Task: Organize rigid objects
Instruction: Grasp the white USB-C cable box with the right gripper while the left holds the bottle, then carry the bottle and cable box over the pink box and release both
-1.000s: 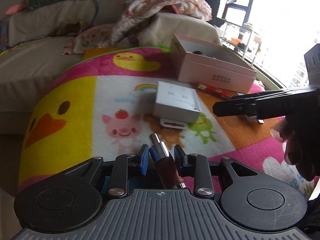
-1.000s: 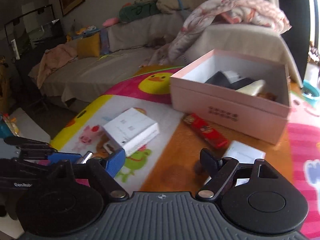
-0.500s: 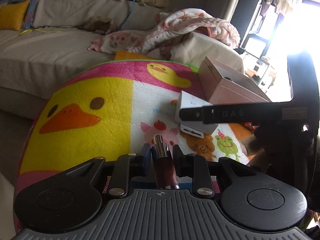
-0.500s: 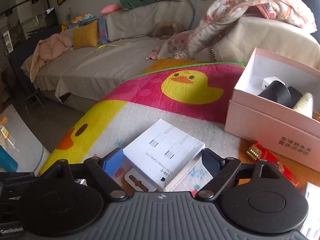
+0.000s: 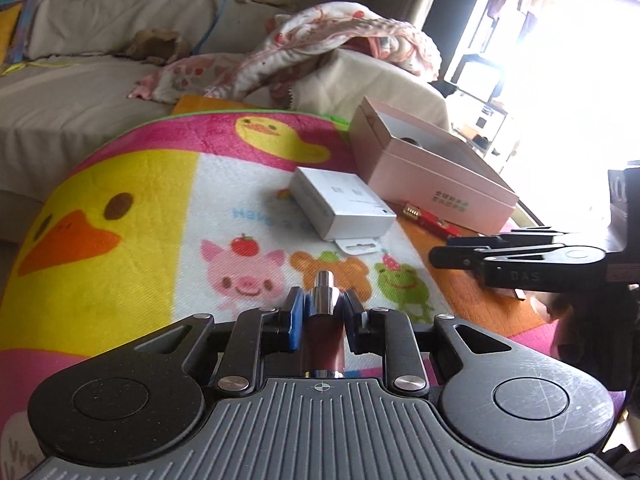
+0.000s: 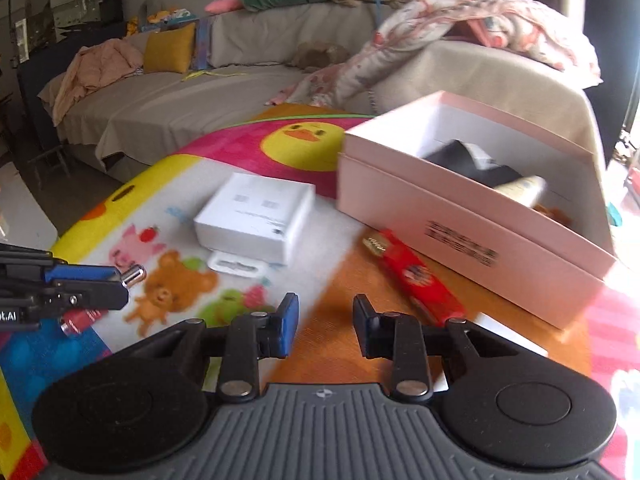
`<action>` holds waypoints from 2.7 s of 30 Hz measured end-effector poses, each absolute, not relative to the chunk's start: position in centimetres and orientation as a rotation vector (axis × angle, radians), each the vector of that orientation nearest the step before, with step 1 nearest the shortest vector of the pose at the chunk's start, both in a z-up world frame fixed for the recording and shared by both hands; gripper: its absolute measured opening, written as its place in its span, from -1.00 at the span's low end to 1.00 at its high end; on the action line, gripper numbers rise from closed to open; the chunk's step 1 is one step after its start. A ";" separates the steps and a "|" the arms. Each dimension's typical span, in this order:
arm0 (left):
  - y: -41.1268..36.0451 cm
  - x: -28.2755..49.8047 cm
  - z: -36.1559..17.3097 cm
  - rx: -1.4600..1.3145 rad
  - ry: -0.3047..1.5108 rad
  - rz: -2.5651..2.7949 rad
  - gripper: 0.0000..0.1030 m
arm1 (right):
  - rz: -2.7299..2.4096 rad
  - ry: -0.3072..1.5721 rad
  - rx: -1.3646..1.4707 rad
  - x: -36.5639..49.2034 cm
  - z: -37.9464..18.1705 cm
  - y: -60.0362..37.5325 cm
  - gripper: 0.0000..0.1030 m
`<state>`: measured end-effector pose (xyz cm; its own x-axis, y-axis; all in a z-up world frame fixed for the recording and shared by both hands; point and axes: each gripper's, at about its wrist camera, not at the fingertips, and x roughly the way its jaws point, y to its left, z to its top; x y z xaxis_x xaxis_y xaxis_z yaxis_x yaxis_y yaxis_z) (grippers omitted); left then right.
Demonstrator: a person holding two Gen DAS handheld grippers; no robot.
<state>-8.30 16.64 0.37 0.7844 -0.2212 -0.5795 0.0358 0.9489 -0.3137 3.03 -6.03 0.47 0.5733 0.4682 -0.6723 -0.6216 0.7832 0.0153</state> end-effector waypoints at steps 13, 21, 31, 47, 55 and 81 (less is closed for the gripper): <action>16.0 -8.8 0.2 -0.284 0.655 -0.155 -0.53 | 0.686 0.778 -0.200 7.0 1.4 3.9 0.63; 16.5 -8.8 0.0 -0.323 0.648 -0.171 -0.53 | 0.710 0.770 -0.237 5.4 1.3 0.2 0.33; 14.0 -7.5 0.0 -0.323 0.673 -0.246 -0.53 | 0.700 0.791 -0.059 2.7 3.0 -13.0 0.40; 5.6 -3.7 -0.2 -0.161 0.693 -0.385 -0.53 | 0.443 0.685 0.037 10.2 3.3 -17.2 -0.12; 4.5 -5.3 0.3 -0.005 0.707 -0.411 -0.53 | 0.667 0.647 -0.151 3.0 2.7 -14.7 0.38; 2.7 -8.5 0.8 0.057 0.696 -0.400 -0.54 | 0.652 0.726 -0.267 -3.1 1.7 -16.0 0.34</action>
<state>-8.45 2.67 0.78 0.6947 -0.3395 -0.6342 0.3769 0.9227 -0.0811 -3.08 -16.01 1.73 0.5630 0.4574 -0.6883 -0.6351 0.7724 -0.0062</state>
